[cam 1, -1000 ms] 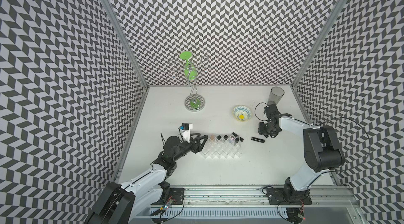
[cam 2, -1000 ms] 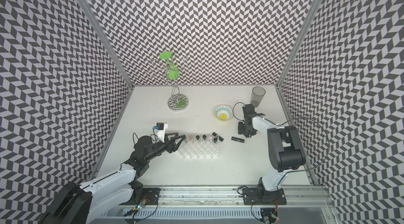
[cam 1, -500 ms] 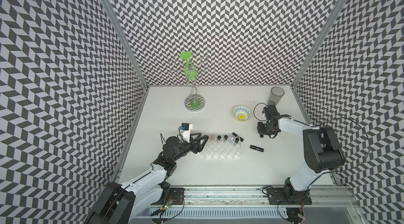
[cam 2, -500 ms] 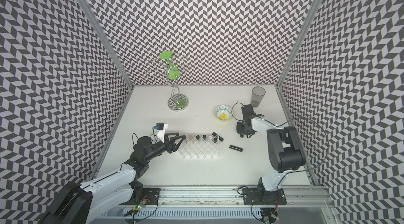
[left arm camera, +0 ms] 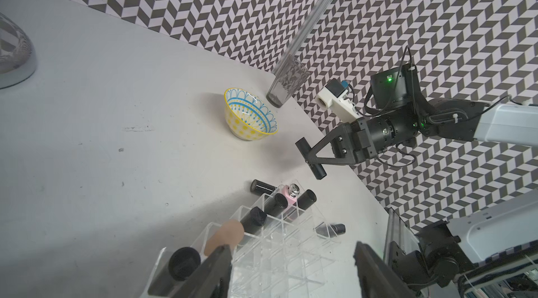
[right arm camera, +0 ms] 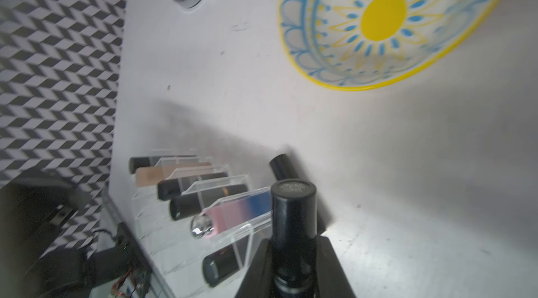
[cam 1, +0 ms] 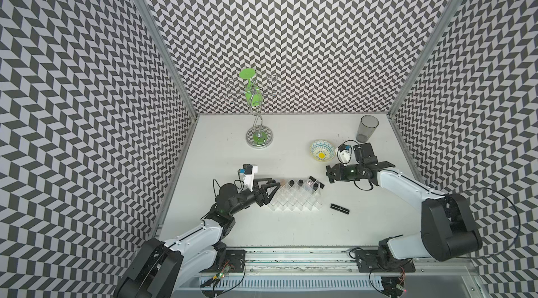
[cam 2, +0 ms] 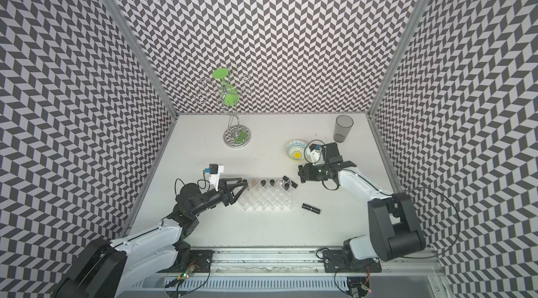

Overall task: Arrange the lipsticks in the organizer
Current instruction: Pick up the lipstick at the center of the board, then adjust the lipstick.

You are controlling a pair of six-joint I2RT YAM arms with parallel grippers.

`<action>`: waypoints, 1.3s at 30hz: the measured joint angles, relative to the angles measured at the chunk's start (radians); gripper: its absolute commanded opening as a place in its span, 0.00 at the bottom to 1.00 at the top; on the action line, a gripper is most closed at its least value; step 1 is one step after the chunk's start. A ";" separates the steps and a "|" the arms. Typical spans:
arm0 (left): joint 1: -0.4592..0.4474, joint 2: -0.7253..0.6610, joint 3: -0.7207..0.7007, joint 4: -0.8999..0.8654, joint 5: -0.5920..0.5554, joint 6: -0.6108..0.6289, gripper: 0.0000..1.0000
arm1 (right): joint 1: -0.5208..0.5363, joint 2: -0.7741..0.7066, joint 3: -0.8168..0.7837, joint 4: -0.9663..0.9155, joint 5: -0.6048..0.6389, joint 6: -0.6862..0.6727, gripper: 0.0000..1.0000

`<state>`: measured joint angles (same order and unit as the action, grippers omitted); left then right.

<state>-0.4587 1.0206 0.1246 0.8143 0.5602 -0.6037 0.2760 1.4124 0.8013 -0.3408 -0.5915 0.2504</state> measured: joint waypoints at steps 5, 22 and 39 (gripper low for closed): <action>-0.056 -0.005 -0.006 0.041 0.030 -0.021 0.72 | 0.120 -0.055 -0.002 0.099 -0.114 0.063 0.16; -0.164 0.021 -0.017 0.195 0.027 -0.116 0.87 | 0.440 -0.116 -0.054 0.501 -0.092 0.288 0.16; -0.183 0.040 -0.021 0.243 -0.033 -0.175 0.65 | 0.529 -0.010 -0.066 0.769 -0.026 0.401 0.16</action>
<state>-0.6418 1.0607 0.1032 1.0576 0.5274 -0.7788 0.8051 1.4021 0.7357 0.4278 -0.6178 0.6518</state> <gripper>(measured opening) 0.652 0.229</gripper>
